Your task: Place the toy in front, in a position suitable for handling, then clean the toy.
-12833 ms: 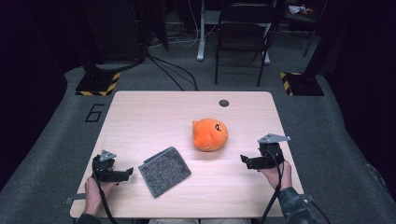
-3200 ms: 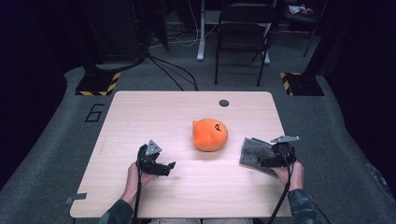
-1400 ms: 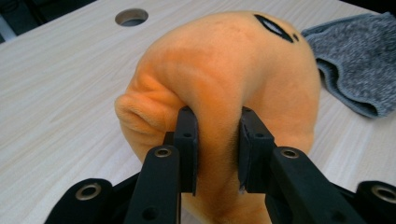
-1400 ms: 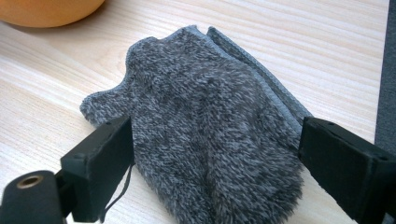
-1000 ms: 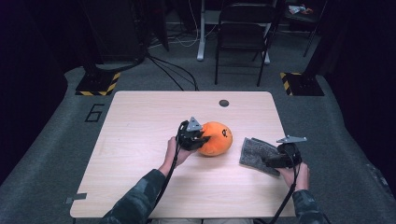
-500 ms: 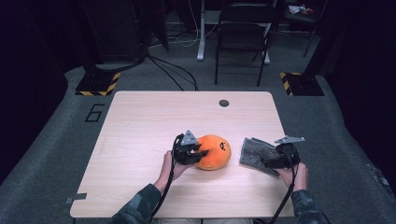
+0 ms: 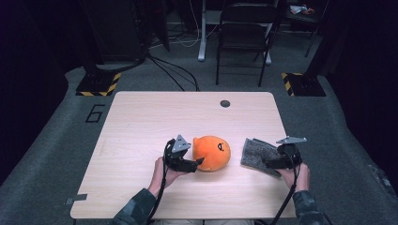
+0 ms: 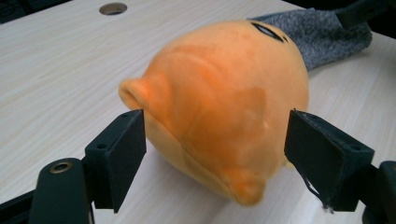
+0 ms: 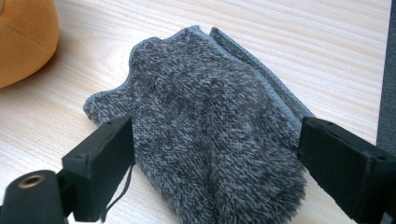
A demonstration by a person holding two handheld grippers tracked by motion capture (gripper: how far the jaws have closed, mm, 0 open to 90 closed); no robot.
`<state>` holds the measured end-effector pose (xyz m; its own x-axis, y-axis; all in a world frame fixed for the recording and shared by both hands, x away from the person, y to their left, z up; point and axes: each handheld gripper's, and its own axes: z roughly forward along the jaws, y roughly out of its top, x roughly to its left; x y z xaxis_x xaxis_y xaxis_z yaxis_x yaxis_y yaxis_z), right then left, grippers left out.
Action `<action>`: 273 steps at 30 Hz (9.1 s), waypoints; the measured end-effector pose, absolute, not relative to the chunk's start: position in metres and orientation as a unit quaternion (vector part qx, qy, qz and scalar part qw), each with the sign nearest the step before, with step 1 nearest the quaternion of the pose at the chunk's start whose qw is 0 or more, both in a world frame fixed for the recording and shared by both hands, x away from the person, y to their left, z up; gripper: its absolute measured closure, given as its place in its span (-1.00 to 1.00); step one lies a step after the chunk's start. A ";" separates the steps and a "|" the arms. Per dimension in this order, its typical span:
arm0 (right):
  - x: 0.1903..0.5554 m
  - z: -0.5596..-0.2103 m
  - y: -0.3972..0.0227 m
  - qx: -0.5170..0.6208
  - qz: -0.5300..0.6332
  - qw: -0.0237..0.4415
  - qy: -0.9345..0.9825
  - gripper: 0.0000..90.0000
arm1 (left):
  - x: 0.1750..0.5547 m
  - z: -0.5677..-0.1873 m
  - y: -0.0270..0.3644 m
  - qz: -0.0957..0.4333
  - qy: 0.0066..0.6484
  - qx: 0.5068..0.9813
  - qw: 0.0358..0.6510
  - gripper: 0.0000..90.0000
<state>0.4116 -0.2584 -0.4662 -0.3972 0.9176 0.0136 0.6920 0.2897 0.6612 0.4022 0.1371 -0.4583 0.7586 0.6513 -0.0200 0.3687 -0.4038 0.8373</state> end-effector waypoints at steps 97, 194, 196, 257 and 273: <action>0.435 -0.421 -0.182 0.465 0.349 0.143 0.801 0.63 | 0.385 -0.482 0.132 0.164 0.298 0.841 0.422 0.69; 0.428 -0.395 -0.095 0.399 0.323 0.165 0.842 0.66 | 0.385 -0.480 0.115 0.189 0.261 0.825 0.464 0.82; 0.426 -0.395 -0.088 0.390 0.322 0.164 0.847 0.66 | 0.385 -0.480 0.115 0.190 0.259 0.826 0.462 0.82; 0.445 -0.430 -0.126 0.448 0.282 0.128 0.839 0.67 | 0.390 -0.484 0.129 0.195 0.265 0.836 0.439 0.03; 0.442 -0.412 -0.127 0.445 0.300 0.143 0.831 0.67 | 0.397 -0.486 0.112 0.183 0.289 0.813 0.470 0.72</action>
